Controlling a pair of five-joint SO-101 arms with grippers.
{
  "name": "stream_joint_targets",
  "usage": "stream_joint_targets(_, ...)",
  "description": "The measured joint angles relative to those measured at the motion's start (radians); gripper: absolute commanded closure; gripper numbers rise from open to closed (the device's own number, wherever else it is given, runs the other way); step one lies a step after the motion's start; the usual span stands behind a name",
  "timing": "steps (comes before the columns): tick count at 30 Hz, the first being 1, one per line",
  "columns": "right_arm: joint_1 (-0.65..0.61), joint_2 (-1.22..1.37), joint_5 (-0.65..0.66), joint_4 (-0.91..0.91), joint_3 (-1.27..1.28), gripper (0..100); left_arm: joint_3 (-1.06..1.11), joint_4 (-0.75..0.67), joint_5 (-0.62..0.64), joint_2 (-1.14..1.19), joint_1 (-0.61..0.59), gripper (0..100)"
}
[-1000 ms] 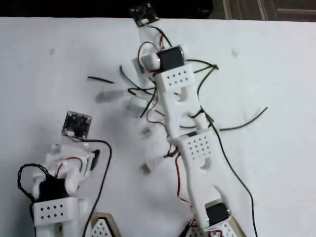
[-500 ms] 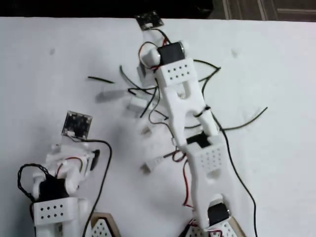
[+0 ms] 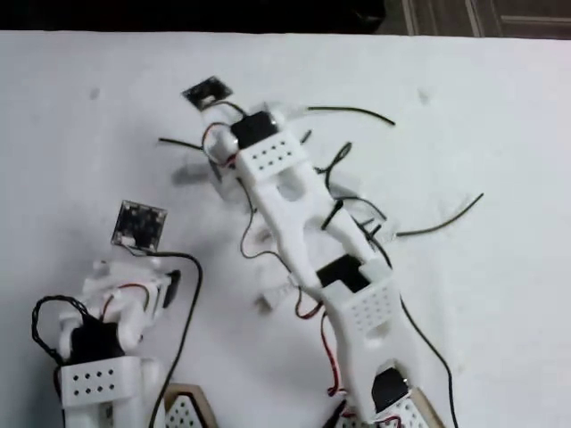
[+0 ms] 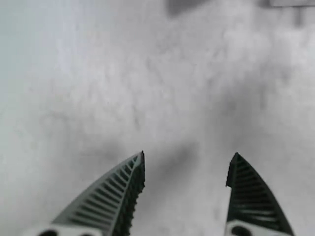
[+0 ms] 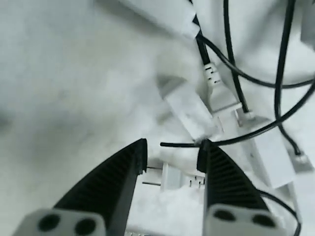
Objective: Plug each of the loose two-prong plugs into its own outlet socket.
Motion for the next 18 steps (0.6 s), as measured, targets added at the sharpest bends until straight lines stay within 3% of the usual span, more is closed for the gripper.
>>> stream_joint_targets(11, 0.029, 0.176, 0.121, -0.152, -0.008, 83.8, 0.0, 0.0, 0.0, 0.0, 0.0, 72)
stream_joint_targets(15, 0.032, 0.196, 0.133, -0.155, -0.006, 98.9, 0.0, 0.0, 0.0, 0.0, 0.0, 72)
stream_joint_targets(18, 0.034, 0.192, 0.133, -0.155, -0.008, 93.1, 0.0, 0.0, 0.0, 0.0, 0.0, 72)
